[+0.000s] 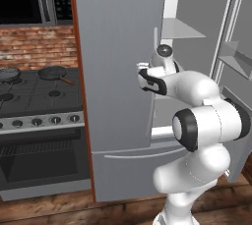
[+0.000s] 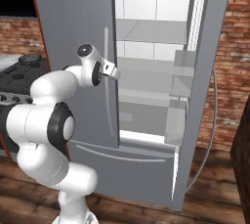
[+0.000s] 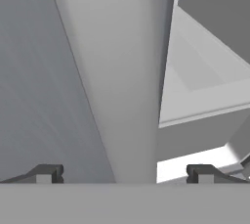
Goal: Place one of the steaks on the plate and the other in the bowl. Then place the bowl in the fridge.
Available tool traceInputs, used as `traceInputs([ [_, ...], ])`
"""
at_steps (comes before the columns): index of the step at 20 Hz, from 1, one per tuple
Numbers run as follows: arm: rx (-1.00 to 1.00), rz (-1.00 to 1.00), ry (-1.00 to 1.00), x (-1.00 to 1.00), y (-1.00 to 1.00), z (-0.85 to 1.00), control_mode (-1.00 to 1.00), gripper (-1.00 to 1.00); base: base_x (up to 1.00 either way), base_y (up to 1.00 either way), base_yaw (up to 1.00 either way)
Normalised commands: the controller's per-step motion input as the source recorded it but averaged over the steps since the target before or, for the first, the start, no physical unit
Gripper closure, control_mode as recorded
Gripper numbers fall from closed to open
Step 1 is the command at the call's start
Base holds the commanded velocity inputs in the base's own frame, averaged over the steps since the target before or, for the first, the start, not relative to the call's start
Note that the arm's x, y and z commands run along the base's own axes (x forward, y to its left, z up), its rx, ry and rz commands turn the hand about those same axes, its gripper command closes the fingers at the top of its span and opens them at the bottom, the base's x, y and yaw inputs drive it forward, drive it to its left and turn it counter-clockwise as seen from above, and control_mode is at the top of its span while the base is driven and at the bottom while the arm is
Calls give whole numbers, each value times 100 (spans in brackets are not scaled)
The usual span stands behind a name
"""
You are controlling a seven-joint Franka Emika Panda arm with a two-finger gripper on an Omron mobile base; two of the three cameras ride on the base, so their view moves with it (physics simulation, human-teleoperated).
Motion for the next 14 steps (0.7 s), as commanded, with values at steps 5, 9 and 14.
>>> traceInputs([
  [5, -3, -1, -2, 37, -8, -12, -100, -100, 0, 0, 0],
  [9, 0, 0, 0, 36, 0, 0, -100, -100, 0, 0, 0],
  [14, 0, 0, 0, 22, 0, 0, -100, 100, 0, 0, 0],
])
